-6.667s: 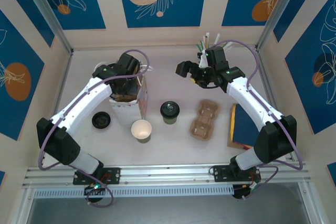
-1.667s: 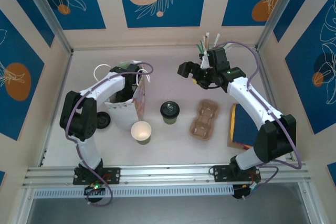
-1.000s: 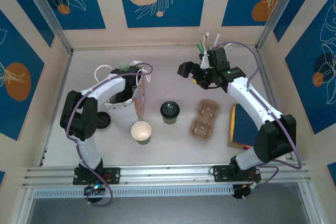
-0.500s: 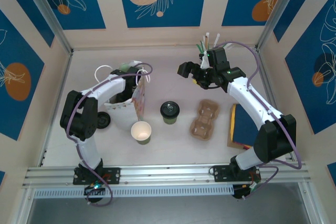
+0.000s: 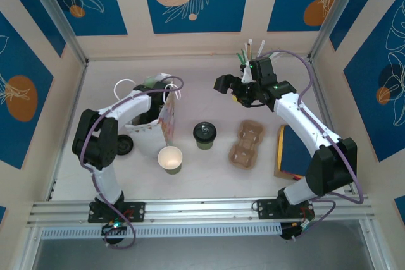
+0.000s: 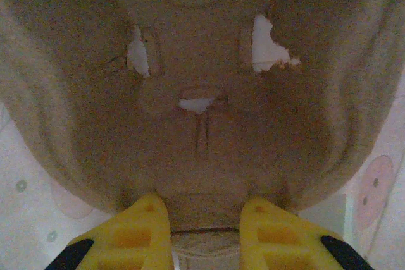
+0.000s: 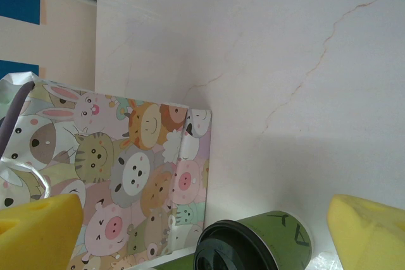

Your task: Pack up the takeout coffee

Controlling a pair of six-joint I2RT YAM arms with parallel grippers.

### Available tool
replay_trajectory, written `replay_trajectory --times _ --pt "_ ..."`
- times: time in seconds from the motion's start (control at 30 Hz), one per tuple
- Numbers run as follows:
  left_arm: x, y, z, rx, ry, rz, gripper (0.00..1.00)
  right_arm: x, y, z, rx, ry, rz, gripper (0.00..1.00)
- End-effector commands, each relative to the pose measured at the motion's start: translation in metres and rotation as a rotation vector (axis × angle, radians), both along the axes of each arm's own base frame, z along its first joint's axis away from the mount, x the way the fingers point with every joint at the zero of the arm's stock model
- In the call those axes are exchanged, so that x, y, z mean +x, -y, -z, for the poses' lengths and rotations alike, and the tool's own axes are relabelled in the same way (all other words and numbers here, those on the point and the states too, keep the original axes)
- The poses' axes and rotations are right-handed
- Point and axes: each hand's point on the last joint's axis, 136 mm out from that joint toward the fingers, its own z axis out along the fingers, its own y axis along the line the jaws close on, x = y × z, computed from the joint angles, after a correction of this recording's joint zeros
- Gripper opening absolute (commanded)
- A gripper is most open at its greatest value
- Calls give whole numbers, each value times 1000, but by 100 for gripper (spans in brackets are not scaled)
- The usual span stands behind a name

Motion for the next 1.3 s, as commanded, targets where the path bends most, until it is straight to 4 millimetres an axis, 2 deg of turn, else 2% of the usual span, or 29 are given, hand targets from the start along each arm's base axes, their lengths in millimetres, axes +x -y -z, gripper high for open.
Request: replay_trajectory --times 0.0,1.27 --pt "-16 -15 31 51 -94 -8 19 -9 0 0 -3 -5 -16 99" --pt "-19 -16 37 56 -102 -6 20 -10 0 -3 -3 1 -20 99"
